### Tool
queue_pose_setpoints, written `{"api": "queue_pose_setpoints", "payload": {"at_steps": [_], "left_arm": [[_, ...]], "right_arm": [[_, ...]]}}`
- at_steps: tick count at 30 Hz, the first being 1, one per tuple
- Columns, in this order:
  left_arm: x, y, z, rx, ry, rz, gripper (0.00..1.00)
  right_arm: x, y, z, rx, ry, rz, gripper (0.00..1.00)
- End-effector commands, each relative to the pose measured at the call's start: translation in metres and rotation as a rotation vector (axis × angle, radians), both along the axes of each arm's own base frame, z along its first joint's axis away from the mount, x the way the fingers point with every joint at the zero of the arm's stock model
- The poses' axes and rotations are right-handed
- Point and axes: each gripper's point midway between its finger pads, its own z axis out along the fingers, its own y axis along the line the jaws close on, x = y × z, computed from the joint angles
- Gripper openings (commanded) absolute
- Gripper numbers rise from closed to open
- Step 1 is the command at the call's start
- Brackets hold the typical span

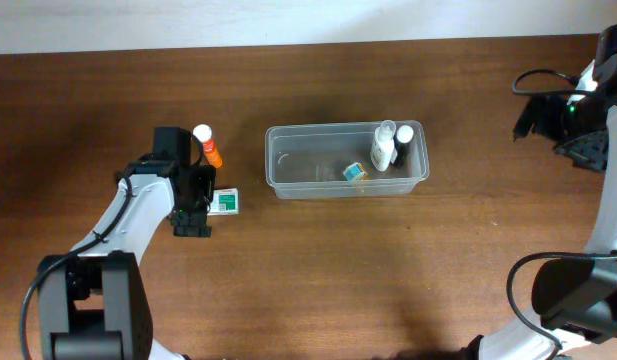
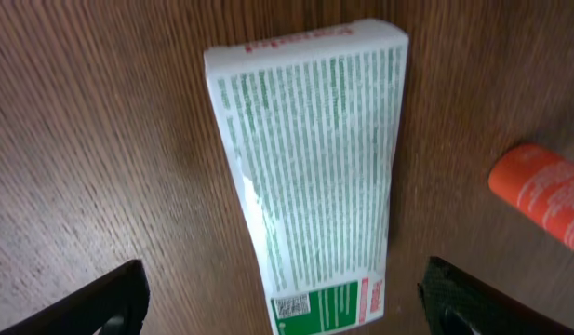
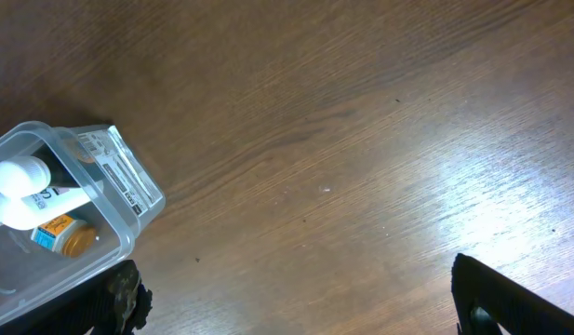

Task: Pack container
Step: 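Rotate the left gripper to align with the box's long axis, then lower the left gripper and close it on the Panadol box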

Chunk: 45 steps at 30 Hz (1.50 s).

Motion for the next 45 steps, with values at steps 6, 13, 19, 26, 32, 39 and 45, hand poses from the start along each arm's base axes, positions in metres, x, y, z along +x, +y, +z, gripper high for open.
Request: {"api": "queue_pose_setpoints", "payload": {"at_steps": [6, 13, 19, 26, 32, 39, 45], "left_arm": [[0.005, 0.008, -0.012, 0.050, 0.018, 0.026, 0.93], [-0.006, 0.008, -0.031, 0.050, 0.097, 0.023, 0.94], [-0.016, 0.004, -0.037, 0.028, 0.147, 0.018, 0.94], [-0.028, 0.007, -0.038, 0.048, 0.196, 0.001, 0.93], [-0.028, 0.011, -0.038, 0.070, 0.196, 0.002, 0.99], [-0.028, 0.009, -0.038, 0.059, 0.197, 0.001, 0.80], [-0.029, 0.006, -0.038, 0.041, 0.198, -0.001, 0.56]], "right_arm": [[-0.001, -0.004, -0.001, -0.010, 0.007, -0.011, 0.98], [-0.001, -0.004, -0.001, -0.010, 0.006, -0.011, 0.98], [-0.001, -0.004, -0.001, -0.010, 0.006, -0.011, 0.98], [-0.001, -0.004, -0.001, -0.010, 0.006, -0.011, 0.98], [-0.001, -0.004, -0.001, -0.010, 0.006, -0.011, 0.98], [-0.001, -0.004, -0.001, -0.010, 0.006, -0.011, 0.98], [-0.001, -0.004, -0.001, -0.010, 0.007, -0.011, 0.98]]}}
